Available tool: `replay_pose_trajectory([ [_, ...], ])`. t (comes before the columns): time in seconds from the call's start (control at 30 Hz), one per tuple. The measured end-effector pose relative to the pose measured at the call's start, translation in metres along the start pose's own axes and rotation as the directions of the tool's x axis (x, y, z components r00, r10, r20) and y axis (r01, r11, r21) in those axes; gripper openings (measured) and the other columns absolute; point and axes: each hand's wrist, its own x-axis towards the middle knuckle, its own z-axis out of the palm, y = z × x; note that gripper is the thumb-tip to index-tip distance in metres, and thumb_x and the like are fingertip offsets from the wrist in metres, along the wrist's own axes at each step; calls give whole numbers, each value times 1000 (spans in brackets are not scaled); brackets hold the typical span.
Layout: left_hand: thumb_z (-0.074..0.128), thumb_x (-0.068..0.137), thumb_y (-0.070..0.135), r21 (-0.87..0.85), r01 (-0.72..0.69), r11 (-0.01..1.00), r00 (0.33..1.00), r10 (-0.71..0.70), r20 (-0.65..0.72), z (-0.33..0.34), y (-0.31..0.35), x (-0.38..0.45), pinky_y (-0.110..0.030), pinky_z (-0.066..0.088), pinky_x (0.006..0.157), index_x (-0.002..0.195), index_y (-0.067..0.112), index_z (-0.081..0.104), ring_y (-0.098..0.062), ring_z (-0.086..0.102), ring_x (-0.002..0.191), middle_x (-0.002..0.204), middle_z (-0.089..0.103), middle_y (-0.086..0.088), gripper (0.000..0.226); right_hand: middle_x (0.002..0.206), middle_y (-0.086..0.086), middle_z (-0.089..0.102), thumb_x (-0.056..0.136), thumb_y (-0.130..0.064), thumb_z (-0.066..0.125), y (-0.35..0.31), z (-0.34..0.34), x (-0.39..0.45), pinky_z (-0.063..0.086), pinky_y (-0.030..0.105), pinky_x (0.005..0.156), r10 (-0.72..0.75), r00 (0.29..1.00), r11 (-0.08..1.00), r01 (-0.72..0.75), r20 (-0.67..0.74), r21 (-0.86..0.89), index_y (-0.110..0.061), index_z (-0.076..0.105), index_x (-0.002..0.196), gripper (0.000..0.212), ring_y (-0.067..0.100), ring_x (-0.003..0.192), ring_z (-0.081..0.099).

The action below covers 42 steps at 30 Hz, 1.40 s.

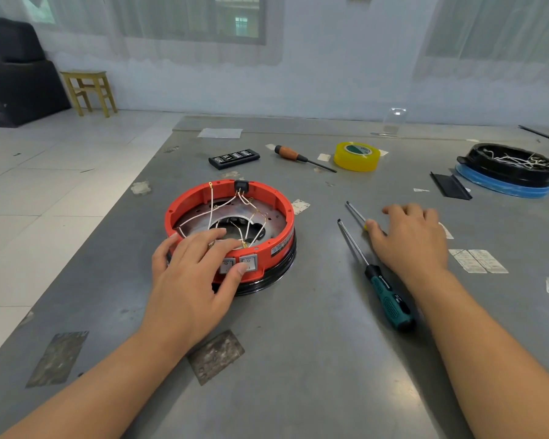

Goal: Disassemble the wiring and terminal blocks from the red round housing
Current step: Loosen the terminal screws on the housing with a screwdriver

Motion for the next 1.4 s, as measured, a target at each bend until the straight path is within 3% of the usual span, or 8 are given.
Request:
replay_pose_trajectory([
  [0.23, 51, 97, 55, -82, -24, 996, 998, 29, 62, -9, -13, 1, -39, 15, 125, 133, 33, 62, -9, 49, 139, 142, 59, 14, 44, 91, 0, 55, 90, -65, 54, -29, -34, -28, 51, 37, 70, -17, 866, 995, 64, 501, -77, -26, 51, 91, 39, 26, 89, 57],
  [0.5, 55, 91, 58, -208, 58, 976, 983, -19, 182, -27, -41, 9, -42, 20, 122, 142, 38, 52, -11, 39, 148, 146, 53, 18, 54, 97, 9, 51, 99, -14, 48, -39, -21, -34, 44, 37, 72, -23, 887, 983, 105, 462, -153, -15, 40, 86, 16, 34, 91, 55],
  [0.6, 61, 90, 51, -241, 68, 968, 975, -13, 222, -31, -48, 11, -57, 31, 122, 138, 31, 58, -14, 37, 150, 144, 56, 12, 52, 99, 14, 60, 103, -19, 45, -48, -12, -30, 52, 37, 74, -25, 891, 988, -48, 454, 150, -10, 47, 92, 15, 35, 88, 61],
  [0.7, 66, 96, 52, -263, 33, 964, 980, 20, 197, -29, -48, 12, -50, 35, 121, 134, 25, 62, -13, 38, 146, 139, 57, 13, 47, 98, 12, 62, 106, -17, 45, -66, -7, -29, 61, 37, 61, 31, 791, 502, -540, 610, 675, -8, 56, 112, 15, 25, 65, 66],
  [0.87, 64, 85, 53, -281, 10, 960, 988, 34, 153, -25, -46, 11, -28, 28, 116, 131, 22, 64, -2, 31, 143, 135, 56, 17, 55, 90, 11, 56, 101, -24, 60, -100, 2, -31, 47, 25, 45, -97, 696, 100, -704, 711, 703, -6, 57, 110, 20, 14, 50, 54],
  [1.1, 73, 76, 56, -242, -12, 970, 999, 22, 40, -17, -43, 13, -23, 30, 110, 118, 14, 70, -9, 43, 127, 121, 56, 13, 60, 74, 5, 60, 73, -71, 75, -137, 8, -20, 48, 26, 51, -112, 774, 308, -570, 623, 762, -13, 56, 102, 67, 14, 57, 54],
  [1.2, 82, 83, 58, -194, -68, 979, 998, 63, -29, -13, -52, 12, -7, 22, 111, 112, 12, 69, -17, 50, 123, 117, 60, 7, 55, 82, 5, 62, 70, -70, 78, -144, 12, -20, 48, 25, 51, -113, 786, 300, -556, 608, 775, -14, 50, 108, 73, 13, 61, 55],
  [1.4, 71, 86, 52, -25, -246, 969, 954, 238, -180, -5, -60, 22, -19, 22, 119, 111, 7, 65, -30, 47, 127, 119, 57, -7, 52, 74, 4, 58, 61, -72, 83, -142, 18, -15, 45, 25, 46, -189, 772, 142, -591, 607, 794, -15, 62, 95, 69, 13, 54, 51],
])
